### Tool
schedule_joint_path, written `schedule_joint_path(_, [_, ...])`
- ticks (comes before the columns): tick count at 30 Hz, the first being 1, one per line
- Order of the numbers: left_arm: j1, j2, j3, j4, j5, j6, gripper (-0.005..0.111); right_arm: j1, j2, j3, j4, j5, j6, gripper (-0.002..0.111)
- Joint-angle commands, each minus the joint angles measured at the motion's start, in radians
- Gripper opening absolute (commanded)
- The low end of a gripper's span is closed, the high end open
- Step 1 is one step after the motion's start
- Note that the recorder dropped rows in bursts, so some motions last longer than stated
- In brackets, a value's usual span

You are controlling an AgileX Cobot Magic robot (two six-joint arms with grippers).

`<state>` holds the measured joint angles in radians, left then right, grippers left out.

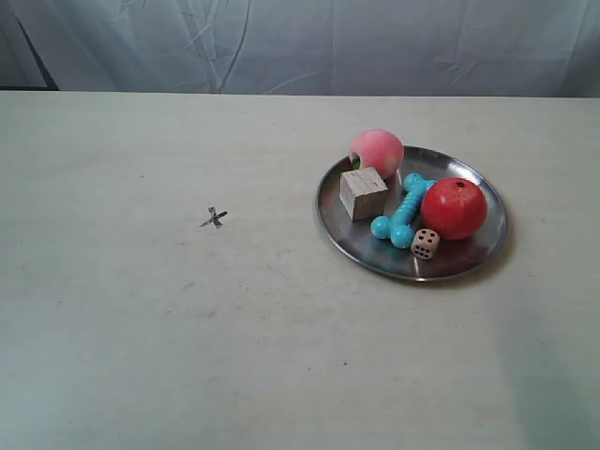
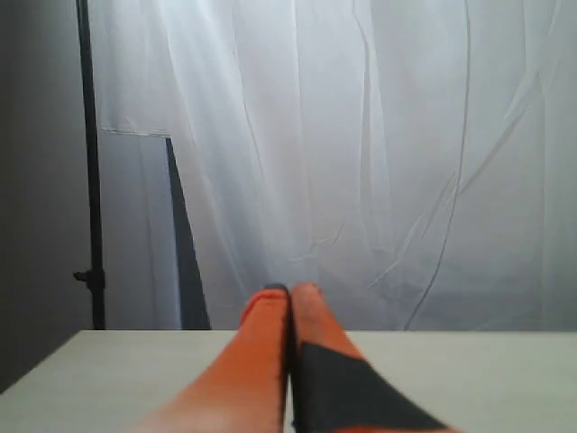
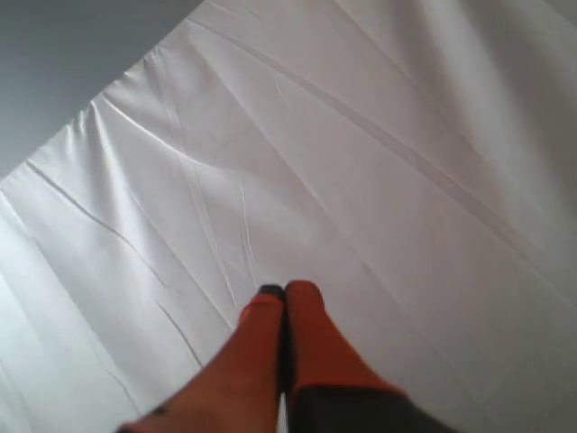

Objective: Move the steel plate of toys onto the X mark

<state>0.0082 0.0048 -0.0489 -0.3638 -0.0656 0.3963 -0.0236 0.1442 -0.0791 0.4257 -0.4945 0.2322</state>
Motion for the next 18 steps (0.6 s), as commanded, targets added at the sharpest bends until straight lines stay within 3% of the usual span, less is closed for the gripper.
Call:
schedule_joint_path(1, [-0.006,-0.005,-0.006,-0.117,-0.09,-0.186,0.0,-0.003,0.039,-0.062,-0.025,-0.015,-0.053,0.0])
schedule_joint_path(4, [-0.006,-0.005,-0.013,-0.122,-0.289,-0.293,0.0,-0.003,0.11,-0.103,-0.015,-0.008,-0.117,0.0])
schedule_joint_path(6, [-0.006,-0.005,-0.03,-0.117,-0.472,-0.296,0.0,-0.003,0.181,-0.147,0.001,0.047,-0.163,0.0])
schedule_joint_path(8, [-0.006,0.047,-0.08,-0.107,-0.559,-0.284,0.0,-0.003,0.267,-0.201,0.039,0.114,-0.203,0.0])
schedule_joint_path(10, [-0.006,0.129,-0.153,-0.05,-0.553,-0.281,0.0,-0.003,0.37,-0.278,0.053,0.205,-0.259,0.0])
schedule_joint_path(14, [-0.006,0.392,-0.36,0.238,-0.486,-0.325,0.0,-0.003,0.627,-0.462,0.053,0.487,-0.294,0.0])
schedule_joint_path(18, [-0.006,0.668,-0.637,0.385,-0.204,-0.573,0.0,-0.003,0.861,-0.666,0.031,0.799,-0.301,0.0])
